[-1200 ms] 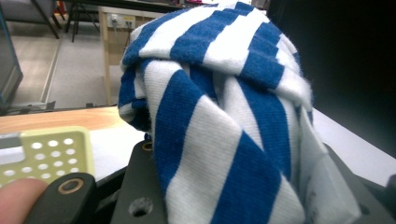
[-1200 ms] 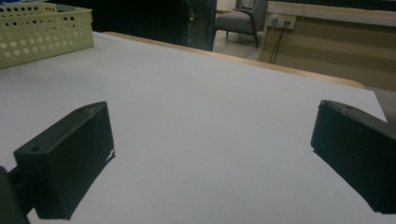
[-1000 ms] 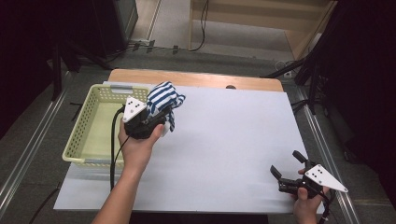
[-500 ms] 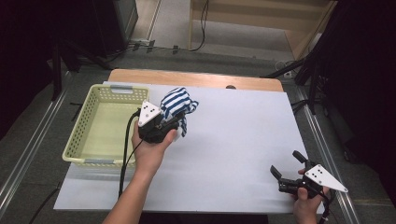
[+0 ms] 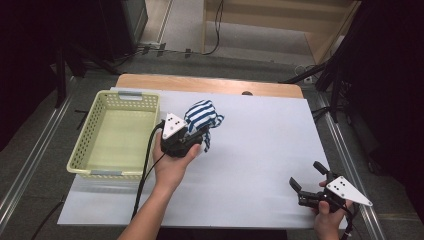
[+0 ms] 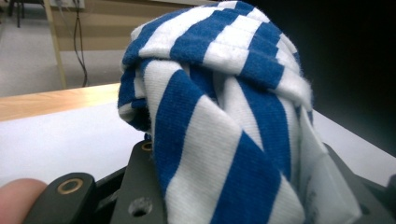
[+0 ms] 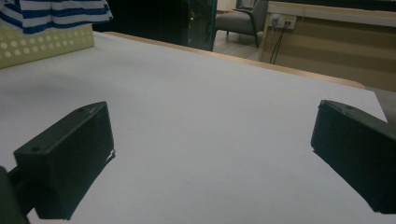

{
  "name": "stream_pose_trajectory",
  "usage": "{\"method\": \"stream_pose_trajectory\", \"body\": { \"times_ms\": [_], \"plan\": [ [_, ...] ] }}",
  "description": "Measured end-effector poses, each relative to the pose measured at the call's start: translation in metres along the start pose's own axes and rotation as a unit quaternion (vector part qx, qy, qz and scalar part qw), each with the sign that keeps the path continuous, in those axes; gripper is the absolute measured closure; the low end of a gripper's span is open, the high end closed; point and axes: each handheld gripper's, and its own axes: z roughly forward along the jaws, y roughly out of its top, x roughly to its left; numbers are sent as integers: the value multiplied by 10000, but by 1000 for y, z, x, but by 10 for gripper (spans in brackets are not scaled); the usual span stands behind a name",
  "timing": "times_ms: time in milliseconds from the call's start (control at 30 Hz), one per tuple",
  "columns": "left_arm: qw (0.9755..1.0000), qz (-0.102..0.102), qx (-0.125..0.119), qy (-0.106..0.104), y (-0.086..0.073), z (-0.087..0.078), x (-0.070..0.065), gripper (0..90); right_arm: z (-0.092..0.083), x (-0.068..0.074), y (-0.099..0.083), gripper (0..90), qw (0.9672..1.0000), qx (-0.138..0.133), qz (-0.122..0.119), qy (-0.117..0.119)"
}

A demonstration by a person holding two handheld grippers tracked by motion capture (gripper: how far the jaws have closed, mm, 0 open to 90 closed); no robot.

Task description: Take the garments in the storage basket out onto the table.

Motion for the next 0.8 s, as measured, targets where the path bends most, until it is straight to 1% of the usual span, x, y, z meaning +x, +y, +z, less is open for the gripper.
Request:
{"method": "stream_pose_trajectory", "body": {
  "times_ms": [200,367,467,800],
  "plan": [
    [9999,16,59,-100,-5,8,-8,626,0,0,0,0,10000,2,0,1],
    [9997,90,141,-172,-8,14,-15,626,0,0,0,0,10000,-2,-7,3],
    [9996,100,187,-211,-10,18,-19,625,0,0,0,0,10000,0,-4,3],
    [9985,152,420,-310,-22,32,-28,625,0,0,0,0,10000,-4,-13,3]
  ]
}}
